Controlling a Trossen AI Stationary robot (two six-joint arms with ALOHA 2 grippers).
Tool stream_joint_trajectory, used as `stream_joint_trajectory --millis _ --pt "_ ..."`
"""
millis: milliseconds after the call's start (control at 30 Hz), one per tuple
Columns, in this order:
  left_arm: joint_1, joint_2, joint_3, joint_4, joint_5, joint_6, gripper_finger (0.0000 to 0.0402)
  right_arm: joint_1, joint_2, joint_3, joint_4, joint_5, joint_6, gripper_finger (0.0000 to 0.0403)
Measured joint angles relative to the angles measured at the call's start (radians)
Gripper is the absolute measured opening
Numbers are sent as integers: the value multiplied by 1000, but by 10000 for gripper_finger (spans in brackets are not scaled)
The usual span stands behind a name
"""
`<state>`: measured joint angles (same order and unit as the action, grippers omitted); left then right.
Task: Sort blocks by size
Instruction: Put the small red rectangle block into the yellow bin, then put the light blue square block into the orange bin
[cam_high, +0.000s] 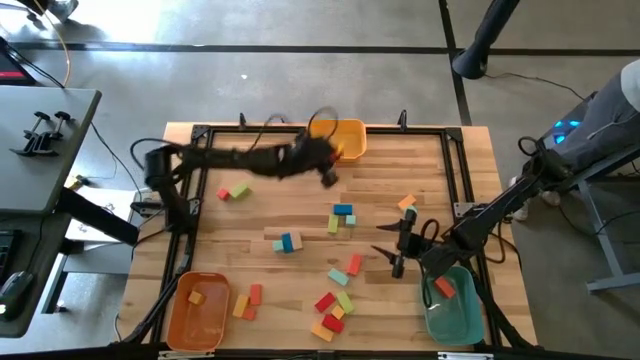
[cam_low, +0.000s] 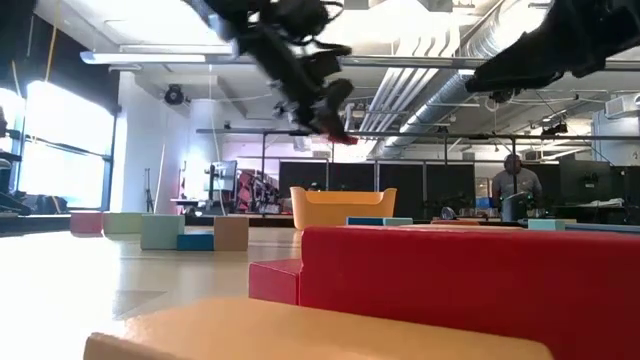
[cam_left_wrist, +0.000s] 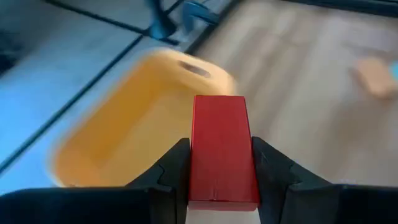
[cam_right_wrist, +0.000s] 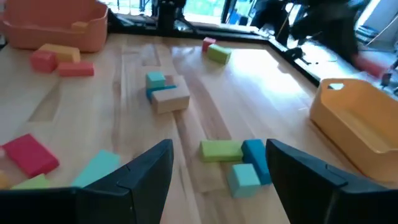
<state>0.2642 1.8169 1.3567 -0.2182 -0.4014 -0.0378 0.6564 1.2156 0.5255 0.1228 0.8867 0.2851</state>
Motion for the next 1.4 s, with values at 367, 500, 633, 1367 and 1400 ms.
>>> stream_joint_trajectory --millis 367,500,633,1367,1400 --pt "191 451 653 -565 119 96 103 17 0 0 -99 18 59 252" --pt "230 533 695 -579 174 68 103 59 0 0 -141 27 112 252" --pt "245 556 700 -583 175 46 112 91 0 0 -141 48 126 252" --pt "291 498 714 -652 217 14 216 90 0 0 -160 82 143 252" --pt "282 483 714 -658 217 16 213 90 0 0 -161 82 146 252"
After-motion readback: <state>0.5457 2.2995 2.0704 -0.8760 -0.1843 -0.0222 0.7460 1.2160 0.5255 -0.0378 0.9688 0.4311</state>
